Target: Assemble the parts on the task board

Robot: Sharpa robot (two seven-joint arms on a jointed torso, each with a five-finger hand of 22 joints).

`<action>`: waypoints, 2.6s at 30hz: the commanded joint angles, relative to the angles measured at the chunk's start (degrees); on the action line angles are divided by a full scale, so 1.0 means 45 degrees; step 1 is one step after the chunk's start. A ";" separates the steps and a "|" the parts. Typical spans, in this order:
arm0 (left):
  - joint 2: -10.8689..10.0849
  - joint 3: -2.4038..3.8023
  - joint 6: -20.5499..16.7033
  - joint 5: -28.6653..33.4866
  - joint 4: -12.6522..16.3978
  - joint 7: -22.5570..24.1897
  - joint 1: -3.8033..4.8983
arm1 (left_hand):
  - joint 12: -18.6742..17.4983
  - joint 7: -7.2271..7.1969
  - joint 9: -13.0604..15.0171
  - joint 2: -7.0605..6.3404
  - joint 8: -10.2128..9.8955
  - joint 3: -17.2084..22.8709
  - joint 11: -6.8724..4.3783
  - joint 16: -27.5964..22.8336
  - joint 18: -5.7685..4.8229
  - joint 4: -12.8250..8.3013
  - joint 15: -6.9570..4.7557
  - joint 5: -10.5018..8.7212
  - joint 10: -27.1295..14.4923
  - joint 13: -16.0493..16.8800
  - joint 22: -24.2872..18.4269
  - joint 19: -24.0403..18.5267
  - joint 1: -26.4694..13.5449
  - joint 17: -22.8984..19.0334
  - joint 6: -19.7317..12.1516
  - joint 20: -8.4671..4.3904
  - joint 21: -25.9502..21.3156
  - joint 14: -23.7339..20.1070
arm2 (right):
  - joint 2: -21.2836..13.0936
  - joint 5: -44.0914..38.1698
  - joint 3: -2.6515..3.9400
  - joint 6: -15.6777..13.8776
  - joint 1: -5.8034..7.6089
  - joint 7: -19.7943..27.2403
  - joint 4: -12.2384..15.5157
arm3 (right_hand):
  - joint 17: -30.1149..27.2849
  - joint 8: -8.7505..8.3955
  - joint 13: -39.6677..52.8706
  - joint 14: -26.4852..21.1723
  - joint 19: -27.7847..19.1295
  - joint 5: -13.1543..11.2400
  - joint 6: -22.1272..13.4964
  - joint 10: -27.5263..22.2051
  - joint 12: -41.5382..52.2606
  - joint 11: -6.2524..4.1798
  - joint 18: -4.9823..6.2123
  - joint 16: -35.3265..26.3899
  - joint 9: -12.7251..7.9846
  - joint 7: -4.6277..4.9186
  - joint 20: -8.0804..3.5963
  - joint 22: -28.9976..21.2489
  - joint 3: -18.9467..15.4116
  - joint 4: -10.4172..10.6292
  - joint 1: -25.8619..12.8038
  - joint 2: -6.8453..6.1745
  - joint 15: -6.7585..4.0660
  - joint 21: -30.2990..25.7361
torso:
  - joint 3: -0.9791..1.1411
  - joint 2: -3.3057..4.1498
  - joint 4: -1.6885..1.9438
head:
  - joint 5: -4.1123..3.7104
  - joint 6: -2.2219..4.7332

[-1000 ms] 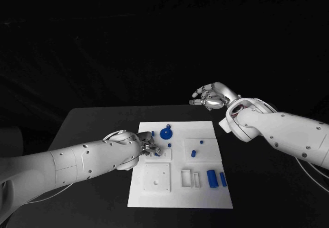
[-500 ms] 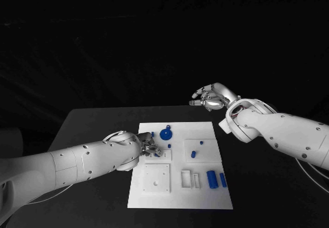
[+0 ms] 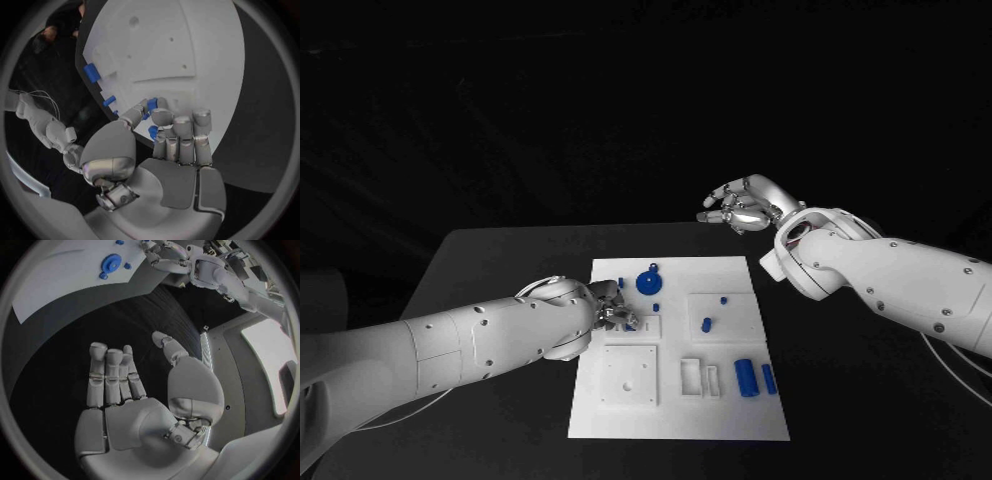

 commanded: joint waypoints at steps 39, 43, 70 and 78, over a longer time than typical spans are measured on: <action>0.0162 -0.0004 0.0459 0.0326 -0.0246 0.0153 -0.0026 | 0.0078 -0.0632 -0.0047 -0.1069 0.1425 -0.0109 -0.0448 0.0022 0.0253 0.0848 -0.0906 -0.1474 0.0373 -0.0177 0.0151 -0.0011 -0.0128 -0.0006 0.1033 -0.1585 0.0027 0.0615 | 0.0048 -0.0040 0.0004 0.0250 0.0002 0.0078 -0.0045 | -0.0033 0.0071 -0.0056 -0.0089 0.0055 0.0098 -0.0100 -0.0102 0.0091 -0.0002 0.0616 0.0074 -0.0023 0.0165 0.0040 0.0040 -0.0103 0.0050 -0.0011 0.0062 0.0028 -0.0062 | 0.0006 -0.0003 0.0001 | -0.0050 0.0052; 0.0160 -0.0004 0.0414 0.0343 -0.0269 0.0153 -0.0026 | 0.0070 -0.0622 -0.0044 -0.1354 0.1428 -0.0137 -0.0438 0.0018 0.0255 0.0997 -0.0901 -0.1530 0.0372 -0.0197 0.0146 -0.0010 -0.0187 -0.0009 0.1014 -0.1582 0.0024 0.0603 | 0.0043 -0.0040 0.0004 0.0246 0.0002 0.0074 -0.0050 | -0.0035 0.0069 -0.0060 -0.0092 0.0053 0.0098 -0.0104 -0.0105 0.0093 -0.0001 0.0616 0.0074 -0.0025 0.0166 0.0041 0.0043 -0.0107 0.0053 -0.0016 0.0059 0.0029 -0.0065 | 0.0001 0.0000 -0.0002 | -0.0055 0.0066; 0.0177 0.0004 0.0265 0.0486 -0.0391 0.0210 -0.0026 | 0.0054 -0.0611 0.0159 -0.2042 0.1496 -0.0931 -0.0428 0.0050 0.0340 0.2045 -0.0911 -0.1539 0.0329 -0.0246 0.0137 -0.0142 -0.0527 0.0002 0.0829 -0.1574 0.0075 0.0495 | 0.0057 -0.0040 0.0004 0.0267 0.0000 0.0068 -0.0076 | -0.0051 0.0057 -0.0092 -0.0109 0.0042 0.0118 -0.0137 -0.0123 0.0111 0.0006 0.0616 0.0078 -0.0037 0.0174 0.0046 0.0057 -0.0135 0.0094 -0.0060 0.0053 0.0035 -0.0085 | -0.0002 -0.0001 0.0001 | -0.0094 0.0097; 0.0175 0.0007 0.0213 0.0567 -0.0407 0.0241 -0.0028 | 0.0042 -0.0608 0.0159 -0.2133 0.1481 -0.0961 -0.0427 0.0038 0.0353 0.2094 -0.0919 -0.1538 0.0323 -0.0256 0.0124 -0.0145 -0.0537 -0.0005 0.0802 -0.1578 0.0065 0.0486 | 0.0058 -0.0040 0.0004 0.0299 -0.0001 0.0064 -0.0099 | -0.0054 0.0057 -0.0100 -0.0111 0.0041 0.0125 -0.0139 -0.0127 0.0115 0.0007 0.0616 0.0080 -0.0038 0.0175 0.0047 0.0061 -0.0139 0.0107 -0.0071 0.0056 0.0036 -0.0089 | -0.0002 -0.0001 -0.0001 | -0.0092 0.0123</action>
